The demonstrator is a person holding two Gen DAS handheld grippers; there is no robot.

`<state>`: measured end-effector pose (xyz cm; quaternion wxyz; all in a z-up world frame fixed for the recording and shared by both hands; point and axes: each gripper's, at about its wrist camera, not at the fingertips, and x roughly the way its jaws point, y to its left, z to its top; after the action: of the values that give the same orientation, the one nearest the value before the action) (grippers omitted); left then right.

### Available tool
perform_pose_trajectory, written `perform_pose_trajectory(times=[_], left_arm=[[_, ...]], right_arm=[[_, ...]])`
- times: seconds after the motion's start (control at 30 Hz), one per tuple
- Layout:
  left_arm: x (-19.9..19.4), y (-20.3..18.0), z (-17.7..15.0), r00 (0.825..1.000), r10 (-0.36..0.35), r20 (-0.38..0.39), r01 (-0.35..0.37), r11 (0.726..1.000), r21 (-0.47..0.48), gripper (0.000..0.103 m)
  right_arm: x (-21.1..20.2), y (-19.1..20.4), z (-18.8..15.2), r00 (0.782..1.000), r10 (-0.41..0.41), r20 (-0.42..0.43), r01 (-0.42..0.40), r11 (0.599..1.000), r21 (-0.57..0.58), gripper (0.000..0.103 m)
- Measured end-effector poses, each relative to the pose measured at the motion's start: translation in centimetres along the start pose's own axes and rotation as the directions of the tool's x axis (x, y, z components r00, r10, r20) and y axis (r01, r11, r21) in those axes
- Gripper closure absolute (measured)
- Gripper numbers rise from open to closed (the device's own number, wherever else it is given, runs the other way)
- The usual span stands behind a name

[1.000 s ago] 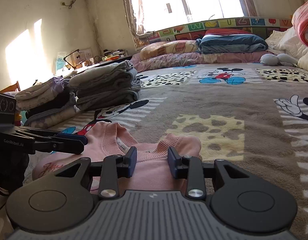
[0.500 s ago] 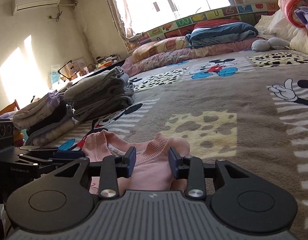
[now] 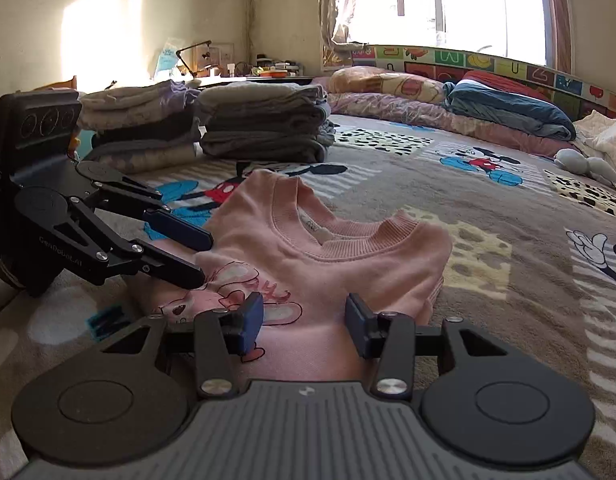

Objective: Fold clothes

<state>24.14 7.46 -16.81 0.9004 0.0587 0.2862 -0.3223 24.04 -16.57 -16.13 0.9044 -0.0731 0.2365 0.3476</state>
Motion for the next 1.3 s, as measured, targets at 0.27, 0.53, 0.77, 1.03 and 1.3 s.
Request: perform_pose_trajectory(times=[0.27, 0.53, 0.77, 1.03, 1.3], left_arm=[[-1.7, 0.2, 0.7, 0.998, 0.004, 0.065, -0.003, 1.000, -0.015, 0.053], [0.6, 2.8, 3.3, 0.983, 0.084, 0.165, -0.071, 0.994, -0.081, 0.053], [2.8, 5.4, 3.2, 0.993, 0.024, 0.111, -0.006, 0.987, -0.163, 0.052], [4.3, 7.1, 2.8, 0.996, -0.072, 0.048, 0.082, 0.961, -0.264, 0.046], [4.6, 6.9, 2.8, 0.996, -0.080, 0.030, 0.085, 0.962, -0.258, 0.046]], right_arm=[[-0.9, -0.3, -0.2, 1.000, -0.003, 0.017, 0.002, 0.999, 0.036, 0.056], [-0.3, -1.6, 2.7, 0.991, -0.074, 0.113, 0.082, 0.995, -0.060, 0.049], [3.4, -4.0, 2.4, 0.996, -0.073, 0.045, 0.073, 0.997, 0.011, 0.046], [4.5, -5.2, 1.2, 0.999, -0.040, -0.012, 0.041, 0.992, 0.119, 0.041], [4.7, -6.0, 1.0, 1.000, -0.007, -0.023, 0.011, 0.985, 0.174, 0.040]])
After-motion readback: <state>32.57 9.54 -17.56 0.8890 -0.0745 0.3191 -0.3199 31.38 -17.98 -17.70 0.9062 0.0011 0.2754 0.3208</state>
